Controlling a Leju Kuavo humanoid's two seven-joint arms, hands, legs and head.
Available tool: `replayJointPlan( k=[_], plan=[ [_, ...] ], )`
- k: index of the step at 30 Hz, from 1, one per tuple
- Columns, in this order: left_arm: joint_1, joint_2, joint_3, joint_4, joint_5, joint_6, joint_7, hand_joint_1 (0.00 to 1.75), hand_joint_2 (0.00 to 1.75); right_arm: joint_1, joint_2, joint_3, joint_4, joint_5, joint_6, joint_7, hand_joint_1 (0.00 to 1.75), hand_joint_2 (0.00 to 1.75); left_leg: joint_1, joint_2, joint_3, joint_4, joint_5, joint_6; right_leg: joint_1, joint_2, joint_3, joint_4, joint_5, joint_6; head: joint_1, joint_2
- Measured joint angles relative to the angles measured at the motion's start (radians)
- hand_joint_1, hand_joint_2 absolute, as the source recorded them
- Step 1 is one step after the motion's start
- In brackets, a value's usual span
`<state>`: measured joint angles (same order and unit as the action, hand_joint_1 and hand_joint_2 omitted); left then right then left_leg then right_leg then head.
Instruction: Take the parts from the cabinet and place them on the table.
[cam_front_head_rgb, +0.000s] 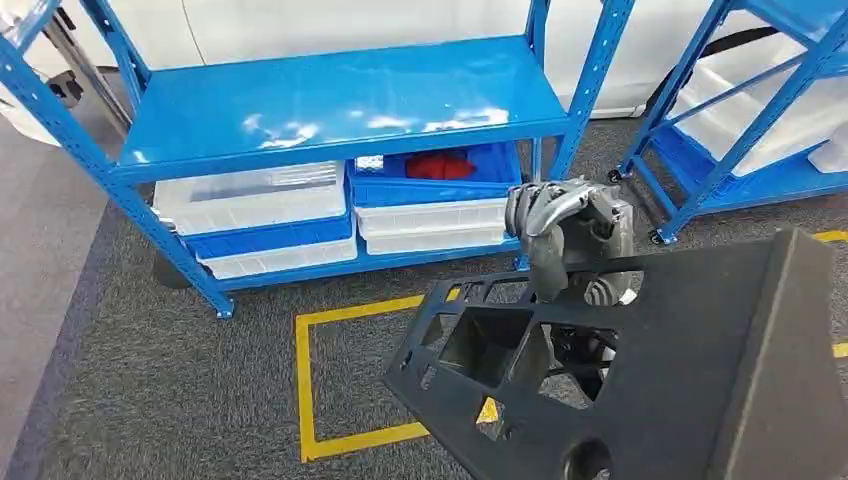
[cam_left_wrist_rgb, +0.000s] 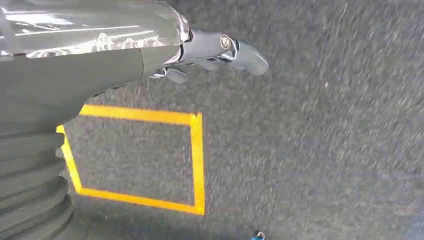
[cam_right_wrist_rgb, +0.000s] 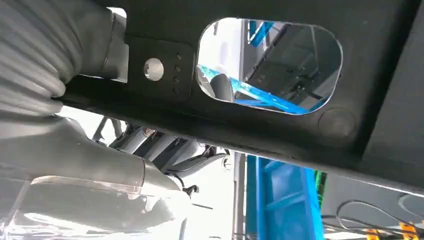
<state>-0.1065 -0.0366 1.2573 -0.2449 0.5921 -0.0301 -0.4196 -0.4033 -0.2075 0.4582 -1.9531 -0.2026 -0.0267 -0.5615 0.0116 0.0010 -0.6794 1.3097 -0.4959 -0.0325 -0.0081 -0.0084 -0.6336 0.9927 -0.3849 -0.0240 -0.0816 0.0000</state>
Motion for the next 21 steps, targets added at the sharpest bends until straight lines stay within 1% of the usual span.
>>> replayJointPlan(
  k=[1,2,3,4,5,6,7,8,9,10,11,12,13,14,15,16,17,18,19,20,21],
  plan=[
    [0.000,0.000,0.001,0.000,0.000,0.000,0.000,0.00,1.75,0.000,0.000,0.000,0.003,0.000,0.000,-0.001,1.75,1.75,0.001,0.000,0.046,-0.045,0.034,-0.002,-0.002,0.000,-0.023,0.008,0.011,0.004,0.000,0.000],
    [-0.002,0.000,0.001,0.000,0.000,0.000,0.000,0.00,1.75,0.000,0.001,0.000,0.003,0.000,0.000,-0.001,1.75,1.75,0.003,0.000,0.114,-0.124,0.037,-0.004,-0.004,0.000,-0.043,0.018,0.023,0.010,0.000,0.000],
    [-0.004,0.000,0.001,0.000,0.000,0.000,0.000,0.00,1.75,0.000,0.001,0.000,0.003,0.000,0.001,-0.001,1.75,1.75,0.004,0.000,0.193,-0.223,-0.013,-0.002,-0.002,0.001,-0.057,0.028,0.032,0.015,0.000,0.000],
    [-0.007,0.001,0.001,-0.001,0.000,0.000,0.000,0.00,1.75,-0.002,0.001,0.000,0.003,0.000,0.003,-0.002,1.75,1.75,-0.002,-0.002,0.255,-0.330,-0.058,0.005,-0.001,0.000,-0.065,0.036,0.039,0.022,0.000,0.000],
    [-0.007,0.001,0.001,-0.001,0.000,-0.001,0.000,0.00,1.75,-0.001,0.001,0.000,0.004,0.000,0.005,-0.002,1.75,1.75,-0.005,-0.003,0.238,-0.316,-0.055,0.017,-0.002,-0.004,-0.061,0.029,0.054,0.028,0.000,0.000],
    [-0.006,0.001,0.001,-0.001,0.000,0.000,-0.001,0.00,1.75,-0.002,0.002,0.000,0.005,0.000,0.005,-0.002,1.75,1.75,-0.006,-0.004,0.235,-0.317,-0.050,0.021,-0.004,-0.004,-0.062,0.026,0.066,0.034,0.000,0.000],
    [-0.005,0.001,0.001,-0.001,-0.002,0.000,-0.001,0.00,1.75,-0.002,0.004,0.000,0.005,0.000,0.004,-0.002,1.75,1.75,-0.009,-0.004,0.228,-0.313,-0.041,0.030,-0.003,-0.002,-0.062,0.022,0.078,0.041,0.000,0.000],
    [-0.005,0.000,0.002,-0.001,-0.002,0.001,-0.001,0.00,1.75,-0.001,0.003,0.000,0.006,0.000,0.004,-0.002,1.75,1.75,-0.002,0.002,0.217,-0.317,-0.024,0.041,-0.007,0.001,-0.068,0.021,0.076,0.048,0.000,0.000],
    [-0.005,0.000,0.002,-0.001,-0.003,0.001,-0.001,0.00,1.75,-0.001,0.003,0.000,0.007,0.000,0.004,-0.002,1.75,1.75,-0.004,0.007,0.201,-0.317,-0.010,0.051,-0.009,0.003,-0.082,0.046,0.020,0.051,0.000,0.000],
    [-0.006,0.000,0.002,-0.001,-0.002,0.001,-0.001,0.00,1.75,-0.002,0.003,0.000,0.008,0.000,0.003,-0.002,1.75,1.75,-0.004,0.010,0.184,-0.317,0.004,0.057,-0.010,0.003,-0.099,0.101,-0.055,0.054,0.000,0.000],
    [-0.006,0.000,0.002,-0.001,-0.003,0.001,-0.001,0.00,1.75,-0.002,0.004,0.000,0.010,0.000,0.003,-0.002,1.75,1.75,-0.005,0.010,0.167,-0.317,0.018,0.059,-0.010,0.004,-0.114,0.169,-0.118,0.059,0.000,0.000],
    [-0.006,0.000,0.002,-0.001,-0.003,0.000,-0.001,0.00,1.75,-0.001,0.004,0.000,0.010,0.000,0.003,-0.002,1.75,1.75,-0.007,0.011,0.149,-0.315,0.036,0.060,-0.010,0.003,-0.128,0.255,-0.171,0.062,0.000,0.000],
    [-0.006,0.000,0.002,-0.001,-0.003,0.000,-0.001,0.00,1.75,-0.002,0.004,0.000,0.011,0.000,0.003,-0.002,1.75,1.75,-0.010,0.011,0.128,-0.314,0.052,0.060,-0.011,0.004,-0.133,0.323,-0.184,0.064,0.000,0.000],
    [-0.005,0.000,0.002,-0.001,-0.003,0.000,-0.001,0.00,1.75,-0.002,0.004,0.000,0.013,-0.001,0.003,-0.002,1.75,1.75,-0.011,0.012,0.105,-0.312,0.068,0.059,-0.011,0.004,-0.126,0.361,-0.159,0.064,0.000,0.000],
    [-0.005,0.000,0.003,-0.001,-0.003,-0.002,-0.001,0.00,1.75,-0.003,0.004,0.000,0.013,-0.004,0.002,0.002,1.75,1.75,-0.012,0.012,0.086,-0.310,0.081,0.058,-0.011,0.004,-0.105,0.361,-0.120,0.062,0.000,0.000],
    [-0.005,0.000,0.003,-0.001,-0.003,-0.007,-0.002,0.00,1.75,-0.005,0.004,0.000,0.013,-0.010,-0.002,0.007,1.75,1.75,-0.014,0.012,0.064,-0.307,0.095,0.056,-0.010,0.004,-0.062,0.324,-0.079,0.057,0.000,0.000],
    [-0.005,0.001,0.003,-0.001,-0.003,-0.009,-0.002,0.00,1.75,-0.011,0.004,0.000,0.013,-0.014,-0.004,0.009,1.75,1.75,-0.016,0.012,0.044,-0.305,0.109,0.054,-0.009,0.005,0.005,0.248,-0.064,0.050,0.000,0.000],
    [-0.006,0.001,0.003,-0.001,-0.003,-0.013,-0.002,0.00,1.75,-0.019,0.003,0.000,0.013,-0.019,-0.006,0.014,1.75,1.75,-0.016,0.011,0.035,-0.302,0.121,0.052,-0.005,0.009,0.085,0.155,-0.089,0.040,0.000,0.000],
    [-0.004,0.001,0.003,-0.001,-0.002,-0.013,-0.002,0.00,1.75,-0.028,0.003,0.000,0.013,-0.021,-0.006,0.018,1.75,1.75,-0.021,0.008,0.027,-0.301,0.129,0.045,0.003,0.009,0.168,0.036,-0.150,0.030,0.000,0.000],
    [-0.004,0.001,0.003,-0.001,-0.002,-0.014,-0.002,0.00,1.75,-0.034,0.003,0.000,0.013,-0.024,-0.006,0.018,1.75,1.75,-0.019,0.009,0.028,-0.304,0.141,0.041,0.003,0.008,0.186,0.000,-0.166,0.026,0.000,0.000],
    [-0.005,0.002,0.003,-0.001,-0.003,-0.014,-0.002,0.00,1.75,-0.037,0.003,0.000,0.014,-0.028,-0.006,0.019,1.75,1.75,-0.015,0.009,0.029,-0.311,0.156,0.035,0.009,0.010,0.176,0.002,-0.151,0.020,0.000,0.000]
  ],
)
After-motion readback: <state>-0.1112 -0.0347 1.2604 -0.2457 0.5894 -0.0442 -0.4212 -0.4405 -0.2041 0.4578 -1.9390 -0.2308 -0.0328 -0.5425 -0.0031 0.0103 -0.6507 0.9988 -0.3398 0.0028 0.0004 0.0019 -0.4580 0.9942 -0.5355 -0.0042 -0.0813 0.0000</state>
